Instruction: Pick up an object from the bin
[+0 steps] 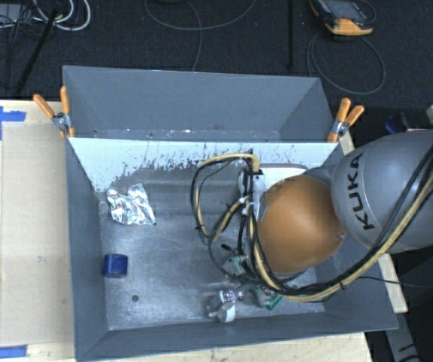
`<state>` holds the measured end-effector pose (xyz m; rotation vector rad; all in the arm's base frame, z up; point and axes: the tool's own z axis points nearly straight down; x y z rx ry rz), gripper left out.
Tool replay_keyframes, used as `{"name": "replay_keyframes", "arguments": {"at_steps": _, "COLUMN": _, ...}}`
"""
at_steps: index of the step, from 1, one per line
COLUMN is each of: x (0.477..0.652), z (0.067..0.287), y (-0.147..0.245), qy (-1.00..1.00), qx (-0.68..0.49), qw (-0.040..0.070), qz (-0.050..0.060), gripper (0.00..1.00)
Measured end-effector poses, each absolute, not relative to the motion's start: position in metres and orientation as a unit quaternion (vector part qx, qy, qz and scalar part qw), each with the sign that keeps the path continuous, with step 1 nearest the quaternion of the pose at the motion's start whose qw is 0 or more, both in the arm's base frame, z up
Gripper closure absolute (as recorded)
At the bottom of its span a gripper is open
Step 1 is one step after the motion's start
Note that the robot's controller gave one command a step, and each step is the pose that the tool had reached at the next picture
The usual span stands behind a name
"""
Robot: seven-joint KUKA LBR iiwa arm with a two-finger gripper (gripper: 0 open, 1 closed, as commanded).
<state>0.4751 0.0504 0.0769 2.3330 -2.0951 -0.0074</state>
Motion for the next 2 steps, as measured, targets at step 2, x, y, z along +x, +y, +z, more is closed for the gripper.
{"name": "replay_keyframes", "arguments": {"at_steps": 2, "x": 0.481, "z": 0.158, "y": -0.008, "qy": -0.710, "qx": 0.704, "qw": -0.001, "qz": 0.002, "gripper": 1.00}}
